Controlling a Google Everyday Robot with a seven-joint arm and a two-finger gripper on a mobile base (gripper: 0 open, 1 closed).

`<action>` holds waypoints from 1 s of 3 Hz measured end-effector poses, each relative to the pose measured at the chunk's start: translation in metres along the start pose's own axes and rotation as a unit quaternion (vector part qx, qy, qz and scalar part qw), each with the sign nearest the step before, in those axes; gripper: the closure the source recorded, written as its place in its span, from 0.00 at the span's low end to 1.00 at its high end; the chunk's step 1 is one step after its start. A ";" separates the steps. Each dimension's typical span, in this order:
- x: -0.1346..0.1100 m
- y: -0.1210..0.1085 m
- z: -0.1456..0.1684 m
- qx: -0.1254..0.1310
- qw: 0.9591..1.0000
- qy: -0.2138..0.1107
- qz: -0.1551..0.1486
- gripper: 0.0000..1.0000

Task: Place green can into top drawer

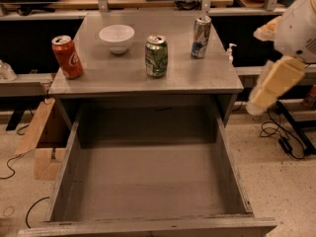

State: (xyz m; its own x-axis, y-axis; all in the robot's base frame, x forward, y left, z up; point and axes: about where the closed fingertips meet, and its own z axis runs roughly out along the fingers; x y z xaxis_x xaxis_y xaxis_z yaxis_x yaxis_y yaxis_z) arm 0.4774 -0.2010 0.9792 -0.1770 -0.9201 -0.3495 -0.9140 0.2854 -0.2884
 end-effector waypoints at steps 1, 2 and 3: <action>-0.046 -0.063 0.033 0.026 0.989 -0.149 0.005 0.00; -0.097 -0.117 0.060 0.052 0.950 -0.306 0.009 0.00; -0.143 -0.142 0.074 0.063 0.899 -0.434 0.017 0.00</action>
Offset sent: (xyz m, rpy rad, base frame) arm 0.2313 0.1088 0.0607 1.0310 -0.5164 0.1978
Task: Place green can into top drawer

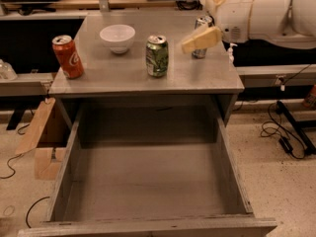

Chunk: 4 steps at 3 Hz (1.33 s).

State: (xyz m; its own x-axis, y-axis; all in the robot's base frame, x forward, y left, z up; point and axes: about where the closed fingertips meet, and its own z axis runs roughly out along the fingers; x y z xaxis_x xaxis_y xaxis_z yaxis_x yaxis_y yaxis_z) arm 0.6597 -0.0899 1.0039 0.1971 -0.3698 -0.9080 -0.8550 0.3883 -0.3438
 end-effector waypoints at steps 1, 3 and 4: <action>0.000 -0.005 0.013 0.017 0.998 -0.051 0.023 0.00; 0.013 -0.002 0.033 0.016 0.997 -0.055 0.048 0.00; 0.037 0.000 0.067 0.005 0.996 -0.047 0.075 0.00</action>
Offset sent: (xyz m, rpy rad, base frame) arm 0.0106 0.0082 -0.0007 0.1072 -0.0175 -0.0047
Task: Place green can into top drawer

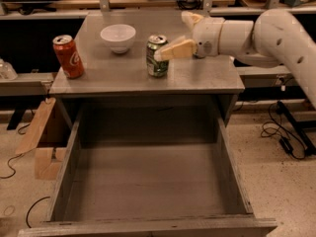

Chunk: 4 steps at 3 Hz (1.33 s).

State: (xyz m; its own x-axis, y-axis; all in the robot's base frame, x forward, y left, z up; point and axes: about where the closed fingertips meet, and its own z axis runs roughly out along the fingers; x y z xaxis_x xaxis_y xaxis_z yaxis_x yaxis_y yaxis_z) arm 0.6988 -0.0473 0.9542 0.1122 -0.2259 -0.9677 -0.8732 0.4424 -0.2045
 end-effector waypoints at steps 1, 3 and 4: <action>0.026 0.000 0.026 -0.008 1.000 0.006 0.024 0.00; 0.063 0.004 0.055 -0.017 0.998 -0.008 0.063 0.26; 0.064 0.010 0.064 -0.027 0.997 -0.022 0.066 0.49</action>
Offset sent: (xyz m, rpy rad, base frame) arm 0.0353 0.0272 -0.0816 0.0678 0.1405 -0.0069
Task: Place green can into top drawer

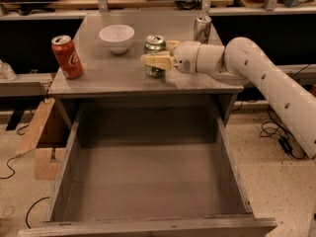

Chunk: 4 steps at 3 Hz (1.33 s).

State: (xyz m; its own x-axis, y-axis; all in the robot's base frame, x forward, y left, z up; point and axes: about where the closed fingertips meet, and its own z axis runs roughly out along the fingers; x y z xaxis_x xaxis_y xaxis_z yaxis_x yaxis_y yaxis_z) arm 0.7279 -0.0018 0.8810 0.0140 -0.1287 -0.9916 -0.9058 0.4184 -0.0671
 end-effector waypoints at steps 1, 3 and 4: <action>-0.012 0.015 0.006 -0.010 1.000 -0.019 -0.009 0.72; -0.050 0.105 -0.020 -0.031 0.999 -0.006 -0.029 1.00; -0.027 0.171 -0.032 -0.080 0.996 0.023 -0.014 1.00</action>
Offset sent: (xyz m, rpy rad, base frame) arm -0.1254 0.0360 0.0647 -0.0252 -0.1185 0.0658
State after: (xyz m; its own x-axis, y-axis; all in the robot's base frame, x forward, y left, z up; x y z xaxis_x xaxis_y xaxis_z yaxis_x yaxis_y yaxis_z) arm 0.5591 0.0445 0.9000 0.0249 -0.1802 -0.9833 -0.9613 0.2658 -0.0731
